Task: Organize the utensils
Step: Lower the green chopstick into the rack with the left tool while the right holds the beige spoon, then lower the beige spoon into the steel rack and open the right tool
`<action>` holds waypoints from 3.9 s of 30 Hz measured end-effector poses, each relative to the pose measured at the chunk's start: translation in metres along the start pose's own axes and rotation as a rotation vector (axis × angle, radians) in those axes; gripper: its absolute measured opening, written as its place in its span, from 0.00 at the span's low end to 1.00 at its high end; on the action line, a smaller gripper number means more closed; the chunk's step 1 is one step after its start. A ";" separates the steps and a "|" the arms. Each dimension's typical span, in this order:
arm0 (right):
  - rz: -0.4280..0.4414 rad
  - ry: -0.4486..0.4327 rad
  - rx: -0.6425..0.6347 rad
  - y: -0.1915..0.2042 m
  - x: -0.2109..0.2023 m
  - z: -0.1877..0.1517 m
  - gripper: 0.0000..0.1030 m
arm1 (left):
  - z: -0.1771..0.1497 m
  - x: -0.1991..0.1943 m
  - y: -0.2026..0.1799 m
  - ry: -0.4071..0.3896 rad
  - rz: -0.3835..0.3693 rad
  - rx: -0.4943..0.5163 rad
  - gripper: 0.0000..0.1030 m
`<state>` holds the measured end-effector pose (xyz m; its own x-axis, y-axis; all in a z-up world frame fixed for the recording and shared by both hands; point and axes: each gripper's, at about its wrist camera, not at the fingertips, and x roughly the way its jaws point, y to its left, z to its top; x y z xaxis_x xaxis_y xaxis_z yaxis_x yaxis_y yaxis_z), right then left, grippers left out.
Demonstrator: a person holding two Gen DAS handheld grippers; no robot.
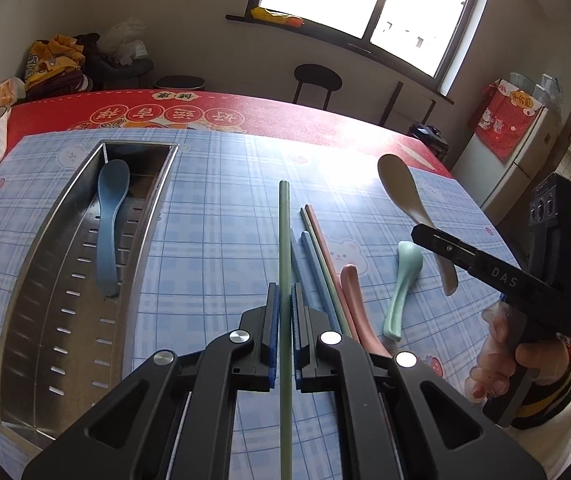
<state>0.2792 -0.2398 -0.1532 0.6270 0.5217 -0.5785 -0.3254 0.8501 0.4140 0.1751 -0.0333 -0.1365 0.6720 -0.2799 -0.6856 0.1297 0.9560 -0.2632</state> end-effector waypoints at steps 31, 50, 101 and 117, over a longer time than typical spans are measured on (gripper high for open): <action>-0.018 0.027 0.009 0.002 0.009 -0.004 0.12 | 0.049 0.036 0.097 0.208 0.146 -0.145 0.07; -0.077 0.035 -0.011 0.011 0.018 -0.008 0.12 | -0.026 -0.064 0.111 -0.132 0.230 0.129 0.46; -0.122 0.292 0.211 0.226 0.192 0.017 0.14 | -0.027 -0.097 0.190 -0.294 0.276 -0.139 0.94; -0.178 -0.013 -0.244 0.177 0.077 0.008 0.46 | -0.027 -0.093 0.181 -0.308 0.269 -0.098 0.94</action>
<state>0.2756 -0.0502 -0.1185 0.6977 0.3633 -0.6174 -0.3691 0.9210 0.1249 0.1163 0.1639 -0.1386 0.8611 0.0321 -0.5075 -0.1399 0.9744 -0.1758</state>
